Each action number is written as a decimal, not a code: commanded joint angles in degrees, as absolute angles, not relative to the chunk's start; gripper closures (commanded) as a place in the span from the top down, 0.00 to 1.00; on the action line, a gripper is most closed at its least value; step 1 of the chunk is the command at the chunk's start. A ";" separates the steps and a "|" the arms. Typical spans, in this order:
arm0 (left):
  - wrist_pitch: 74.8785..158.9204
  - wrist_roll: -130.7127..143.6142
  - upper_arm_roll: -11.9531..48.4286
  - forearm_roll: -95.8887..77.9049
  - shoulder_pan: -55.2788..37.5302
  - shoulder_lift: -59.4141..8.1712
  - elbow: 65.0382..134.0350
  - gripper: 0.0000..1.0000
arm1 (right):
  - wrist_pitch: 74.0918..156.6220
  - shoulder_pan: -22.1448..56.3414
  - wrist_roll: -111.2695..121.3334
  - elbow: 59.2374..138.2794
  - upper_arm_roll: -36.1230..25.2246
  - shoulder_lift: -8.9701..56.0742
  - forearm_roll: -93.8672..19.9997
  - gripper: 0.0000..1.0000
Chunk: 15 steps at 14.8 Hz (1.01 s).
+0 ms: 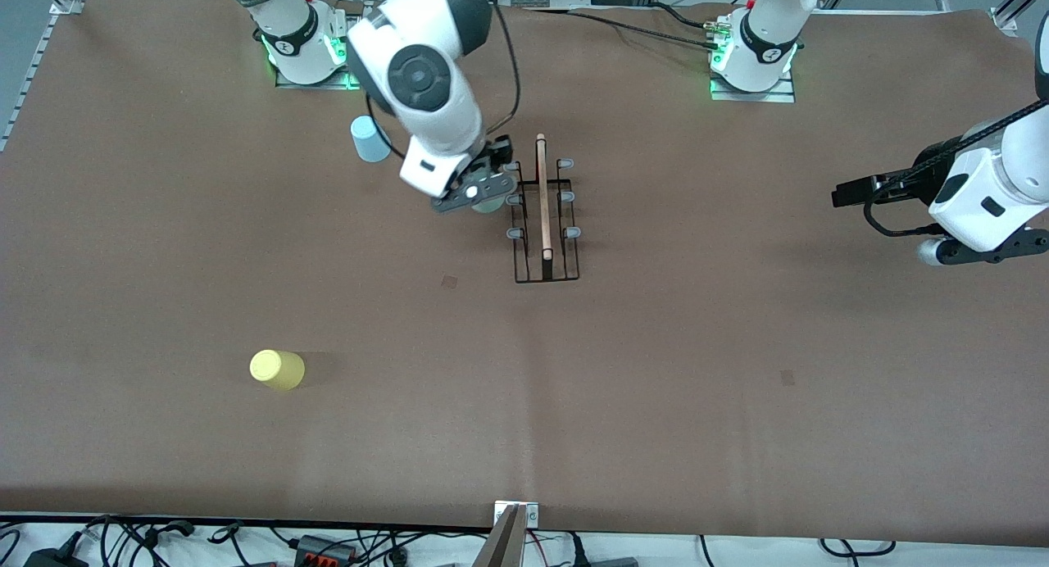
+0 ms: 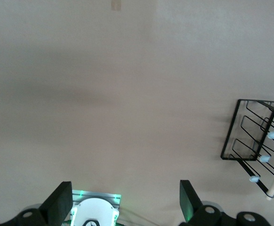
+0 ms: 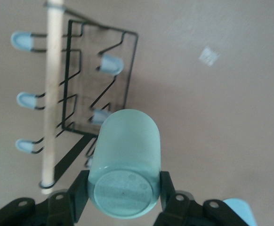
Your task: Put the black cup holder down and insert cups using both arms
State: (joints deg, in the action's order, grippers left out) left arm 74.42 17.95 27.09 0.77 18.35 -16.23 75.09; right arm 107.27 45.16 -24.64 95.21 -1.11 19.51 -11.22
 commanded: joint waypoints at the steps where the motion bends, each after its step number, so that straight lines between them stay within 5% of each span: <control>1: 81.09 14.33 12.54 1.41 6.55 -6.45 87.14 1.00 | 106.17 47.98 -29.08 94.74 -1.76 20.57 -11.87 0.30; 4: 85.42 12.48 10.28 1.14 5.10 -1.42 94.47 1.00 | 106.43 49.04 -30.23 95.01 -1.76 21.27 -11.87 0.30; 15: 83.24 12.39 16.25 0.70 4.39 -1.06 93.43 1.00 | 107.23 49.66 -30.24 94.66 -1.85 22.32 -12.13 0.30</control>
State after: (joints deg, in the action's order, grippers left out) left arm 83.72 13.46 14.54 0.76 4.23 -2.72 92.21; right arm 107.23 49.02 -29.36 95.28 -1.19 22.14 -11.31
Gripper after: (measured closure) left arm 0.000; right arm 0.357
